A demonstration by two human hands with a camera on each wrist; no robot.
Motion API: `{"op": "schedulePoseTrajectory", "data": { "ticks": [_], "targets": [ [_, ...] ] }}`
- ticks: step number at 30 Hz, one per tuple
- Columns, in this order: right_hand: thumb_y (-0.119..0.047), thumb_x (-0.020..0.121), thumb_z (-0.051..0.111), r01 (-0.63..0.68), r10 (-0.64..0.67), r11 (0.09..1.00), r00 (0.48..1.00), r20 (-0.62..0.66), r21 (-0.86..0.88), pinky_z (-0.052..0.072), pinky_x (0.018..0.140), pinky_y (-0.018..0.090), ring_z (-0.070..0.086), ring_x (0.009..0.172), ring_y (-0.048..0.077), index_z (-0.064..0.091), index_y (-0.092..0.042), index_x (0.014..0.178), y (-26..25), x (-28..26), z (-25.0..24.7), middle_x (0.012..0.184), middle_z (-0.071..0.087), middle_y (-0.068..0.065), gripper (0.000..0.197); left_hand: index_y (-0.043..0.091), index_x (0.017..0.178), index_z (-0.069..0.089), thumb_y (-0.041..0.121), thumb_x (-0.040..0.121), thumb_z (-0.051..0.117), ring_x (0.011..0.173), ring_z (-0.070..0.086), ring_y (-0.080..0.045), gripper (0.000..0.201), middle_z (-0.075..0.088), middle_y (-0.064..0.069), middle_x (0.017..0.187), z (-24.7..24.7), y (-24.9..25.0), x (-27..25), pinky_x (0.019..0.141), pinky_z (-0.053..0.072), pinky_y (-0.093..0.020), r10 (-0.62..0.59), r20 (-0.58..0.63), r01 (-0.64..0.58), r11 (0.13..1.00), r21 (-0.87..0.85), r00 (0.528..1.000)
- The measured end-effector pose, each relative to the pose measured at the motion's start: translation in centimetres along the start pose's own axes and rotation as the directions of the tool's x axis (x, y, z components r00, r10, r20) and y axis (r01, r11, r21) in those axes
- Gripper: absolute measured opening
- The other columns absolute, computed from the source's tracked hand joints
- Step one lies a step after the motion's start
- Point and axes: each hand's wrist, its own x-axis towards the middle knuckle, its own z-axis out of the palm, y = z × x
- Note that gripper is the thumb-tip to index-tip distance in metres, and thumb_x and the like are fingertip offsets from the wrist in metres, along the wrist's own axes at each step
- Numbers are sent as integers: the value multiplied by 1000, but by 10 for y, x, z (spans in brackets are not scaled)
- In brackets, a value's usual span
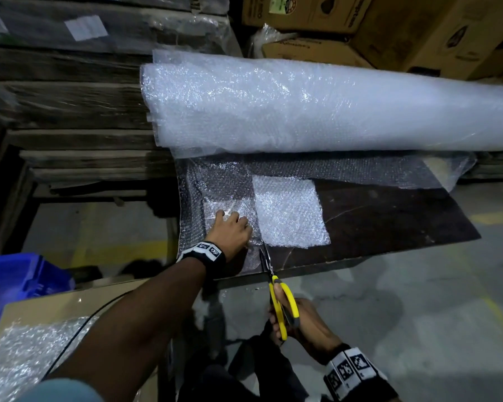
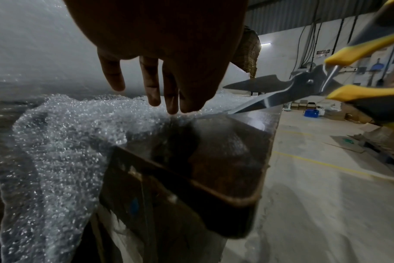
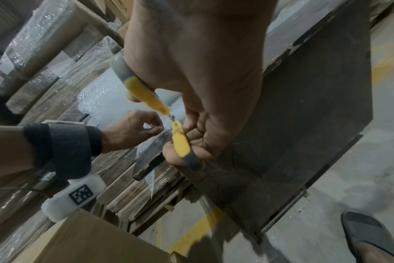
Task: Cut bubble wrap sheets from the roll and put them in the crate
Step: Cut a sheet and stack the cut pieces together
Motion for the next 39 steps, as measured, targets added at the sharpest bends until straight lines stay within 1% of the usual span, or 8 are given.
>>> {"op": "schedulePoseTrajectory", "data": {
  "ticks": [3, 6, 12, 17, 21, 28, 33, 39],
  "targets": [
    [-58, 85, 63, 6, -6, 1000, 1000, 9, 13, 49, 53, 28, 55, 56, 22, 66, 1, 90, -1, 1, 1, 74, 60, 16, 60, 11, 124, 52, 50, 98, 48, 121, 44, -31, 47, 53, -9, 125, -2, -4, 2, 102, 33, -58, -10, 3, 10, 1000, -21, 1000],
    [-60, 83, 64, 6, -6, 1000, 1000, 1, 9, 50, 54, 28, 56, 57, 23, 66, 0, 88, 0, 4, 4, 73, 61, 16, 60, 12, 124, 52, 41, 100, 45, 121, 44, -31, 39, 53, -9, 124, -5, -6, 2, 102, 32, -59, 16, -9, -16, 1000, -24, 1000],
    [-66, 77, 67, 8, -8, 1000, 1000, -28, 13, 50, 58, 32, 57, 63, 27, 68, -1, 86, 0, 11, 8, 74, 63, 17, 66, 17, 122, 59, 44, 98, 51, 123, 41, -31, 37, 54, -7, 125, -5, -8, 1, 102, 31, -63, 74, 18, -74, 997, -17, 997],
    [-66, 80, 66, -7, 7, 1000, 1000, -7, 29, 50, 61, 34, 57, 66, 28, 68, -1, 88, -1, 12, 6, 77, 62, 17, 65, 15, 120, 62, 29, 99, 52, 124, 40, -31, 27, 54, -7, 124, -11, -9, 6, 105, 30, -65, 137, 7, -137, 990, 45, 991],
    [-61, 83, 65, -10, 9, 1000, 1000, 28, 29, 50, 55, 31, 56, 59, 24, 67, -1, 87, -2, 10, 5, 75, 60, 17, 60, 17, 120, 62, 34, 98, 51, 126, 39, -32, 30, 52, -7, 127, -10, -7, 6, 105, 30, -61, 86, -10, -86, 996, -9, 996],
    [-65, 77, 67, 2, -2, 1000, 1000, 19, 14, 51, 57, 31, 57, 63, 28, 68, 0, 88, -2, 19, 8, 77, 62, 19, 66, 17, 117, 60, 37, 97, 47, 123, 40, -31, 31, 53, -6, 122, -7, -8, 0, 102, 33, -56, 2, -69, -8, 996, -85, 998],
    [-69, 71, 69, 1, -1, 1000, 1000, 6, -9, 49, 61, 34, 57, 63, 27, 67, -2, 88, -7, 28, 10, 75, 63, 16, 69, 17, 116, 60, 31, 96, 54, 119, 44, -31, 26, 55, -7, 121, -2, -4, -3, 101, 34, -58, -12, -65, 6, 996, -86, 998],
    [-72, 64, 74, -39, 39, 999, 999, -35, -7, 49, 58, 34, 56, 58, 26, 67, -4, 80, -12, 41, 11, 71, 60, 15, 70, 14, 119, 57, 27, 97, 49, 118, 43, -32, 26, 54, -8, 121, 2, -1, -5, 100, 34, -55, -23, -58, 18, 996, -83, 998]
  ]
}}
